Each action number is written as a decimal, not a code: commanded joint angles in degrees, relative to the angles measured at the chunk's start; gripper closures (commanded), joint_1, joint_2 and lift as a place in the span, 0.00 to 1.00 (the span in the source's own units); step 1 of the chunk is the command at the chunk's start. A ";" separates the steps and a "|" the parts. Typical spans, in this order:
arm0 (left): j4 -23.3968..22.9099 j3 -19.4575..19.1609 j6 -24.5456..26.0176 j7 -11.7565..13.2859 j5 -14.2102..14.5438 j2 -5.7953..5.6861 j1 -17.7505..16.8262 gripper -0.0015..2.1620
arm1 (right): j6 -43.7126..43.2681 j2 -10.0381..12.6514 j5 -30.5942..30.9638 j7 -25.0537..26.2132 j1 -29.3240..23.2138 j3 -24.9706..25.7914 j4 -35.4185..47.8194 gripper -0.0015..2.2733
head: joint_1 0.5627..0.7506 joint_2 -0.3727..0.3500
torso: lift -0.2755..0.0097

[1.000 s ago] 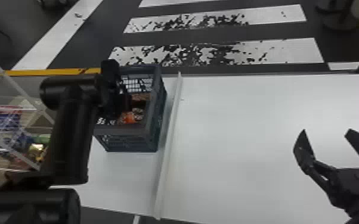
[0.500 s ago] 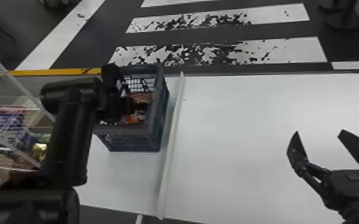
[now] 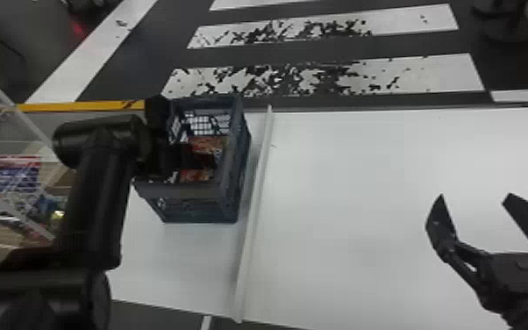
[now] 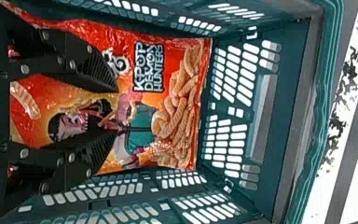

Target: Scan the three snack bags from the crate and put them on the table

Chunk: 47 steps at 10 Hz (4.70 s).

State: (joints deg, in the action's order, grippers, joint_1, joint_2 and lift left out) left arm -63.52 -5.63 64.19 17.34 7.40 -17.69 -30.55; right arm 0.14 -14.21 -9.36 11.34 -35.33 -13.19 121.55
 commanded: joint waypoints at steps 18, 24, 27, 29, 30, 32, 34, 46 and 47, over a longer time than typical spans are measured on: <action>-1.96 1.59 19.09 -2.04 -4.50 -0.42 -7.15 0.04 | -4.40 0.23 -0.48 0.70 -0.70 -2.36 0.35 0.03 | 0.70 0.90 | 0.64; 7.62 2.99 6.08 -4.15 -7.75 3.71 -8.47 0.04 | -6.16 -2.14 -1.10 1.58 -0.53 -2.19 0.35 0.03 | 0.70 0.89 | 0.64; 11.05 3.87 3.97 -5.38 -9.69 4.77 -8.91 0.04 | -6.86 -3.02 -2.15 2.20 -0.26 -2.19 0.18 0.03 | 0.70 0.85 | 0.64; 13.33 3.78 0.81 -5.38 -9.60 4.24 -8.82 0.04 | -7.21 -3.37 -2.24 2.28 -0.18 -2.10 0.18 0.03 | 0.70 0.85 | 0.64; 13.77 3.61 -0.42 -5.12 -9.25 3.98 -8.56 0.04 | -7.21 -3.46 -2.33 2.28 -0.18 -2.10 0.09 0.03 | 0.70 0.85 | 0.64; 15.79 3.34 -2.18 -2.83 -8.37 2.57 -8.56 0.30 | -7.21 -3.46 -2.33 2.28 -0.70 -2.01 0.18 0.03 | 0.70 0.86 | 0.64; 16.67 3.26 -3.06 -2.39 -7.49 1.17 -8.30 0.87 | -8.09 -3.20 -2.33 2.37 -1.23 -1.92 0.35 0.03 | 0.70 0.87 | 0.64; -15.06 -0.17 9.42 -6.79 -2.92 1.96 4.53 0.91 | -6.16 -2.14 -1.36 2.55 -2.11 -1.13 2.11 0.03 | 0.70 0.86 | 0.64; -16.64 -0.17 9.95 -7.58 -2.92 1.96 5.33 0.91 | -5.80 -2.14 -1.27 2.55 -2.11 -1.13 2.11 0.03 | 0.70 0.87 | 0.64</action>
State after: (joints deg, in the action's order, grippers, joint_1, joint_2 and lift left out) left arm -78.95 -5.76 73.75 9.89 4.47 -15.73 -25.66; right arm -5.91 -16.34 -10.68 13.89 -37.44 -14.32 123.65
